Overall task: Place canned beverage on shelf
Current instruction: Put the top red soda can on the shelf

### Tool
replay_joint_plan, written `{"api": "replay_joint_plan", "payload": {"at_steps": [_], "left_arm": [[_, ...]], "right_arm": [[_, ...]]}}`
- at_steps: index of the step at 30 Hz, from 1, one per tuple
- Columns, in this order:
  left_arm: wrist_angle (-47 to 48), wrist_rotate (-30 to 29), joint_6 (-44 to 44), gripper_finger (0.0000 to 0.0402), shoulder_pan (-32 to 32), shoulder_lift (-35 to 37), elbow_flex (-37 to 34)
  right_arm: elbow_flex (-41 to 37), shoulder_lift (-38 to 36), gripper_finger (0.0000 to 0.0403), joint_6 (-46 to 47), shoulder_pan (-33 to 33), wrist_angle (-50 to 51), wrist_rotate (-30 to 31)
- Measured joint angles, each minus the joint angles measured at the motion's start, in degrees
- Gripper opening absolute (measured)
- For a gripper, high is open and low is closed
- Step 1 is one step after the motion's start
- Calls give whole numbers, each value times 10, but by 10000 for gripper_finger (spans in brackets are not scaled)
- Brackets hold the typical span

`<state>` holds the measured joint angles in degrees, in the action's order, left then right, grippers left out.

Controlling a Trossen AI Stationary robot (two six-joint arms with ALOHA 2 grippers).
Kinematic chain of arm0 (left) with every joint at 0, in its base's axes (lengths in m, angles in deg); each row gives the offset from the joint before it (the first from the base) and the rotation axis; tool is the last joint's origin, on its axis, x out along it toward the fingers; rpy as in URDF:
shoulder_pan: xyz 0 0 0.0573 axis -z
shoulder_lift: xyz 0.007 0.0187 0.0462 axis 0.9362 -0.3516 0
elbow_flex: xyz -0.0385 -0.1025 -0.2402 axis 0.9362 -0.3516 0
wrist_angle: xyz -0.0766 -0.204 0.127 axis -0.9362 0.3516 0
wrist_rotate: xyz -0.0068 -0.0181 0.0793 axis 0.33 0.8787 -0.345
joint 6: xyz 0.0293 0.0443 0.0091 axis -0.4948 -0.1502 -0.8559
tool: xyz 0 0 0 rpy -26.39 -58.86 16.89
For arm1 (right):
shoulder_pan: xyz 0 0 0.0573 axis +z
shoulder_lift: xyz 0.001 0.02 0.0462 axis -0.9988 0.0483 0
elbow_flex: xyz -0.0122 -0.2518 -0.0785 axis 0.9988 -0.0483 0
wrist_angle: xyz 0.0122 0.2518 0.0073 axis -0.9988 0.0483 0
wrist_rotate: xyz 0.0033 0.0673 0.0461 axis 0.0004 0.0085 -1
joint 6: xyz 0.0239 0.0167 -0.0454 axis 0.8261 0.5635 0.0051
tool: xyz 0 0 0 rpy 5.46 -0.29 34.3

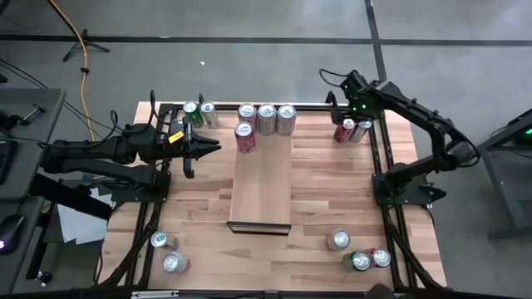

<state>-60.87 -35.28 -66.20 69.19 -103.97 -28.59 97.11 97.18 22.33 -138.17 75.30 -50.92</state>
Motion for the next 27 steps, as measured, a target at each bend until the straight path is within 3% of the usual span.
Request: {"api": "replay_joint_plan", "payload": {"at_steps": [8, 13, 27], "left_arm": [[0, 0, 4, 0, 0, 0, 0], [0, 0, 20, 0, 0, 0, 0], [0, 0, 36, 0, 0, 0, 0]], "right_arm": [[77, 51, 382, -216, -6, 53, 5], [84, 90, 382, -313, -6, 97, 5], [84, 200, 382, -325, -4, 90, 12]]}}
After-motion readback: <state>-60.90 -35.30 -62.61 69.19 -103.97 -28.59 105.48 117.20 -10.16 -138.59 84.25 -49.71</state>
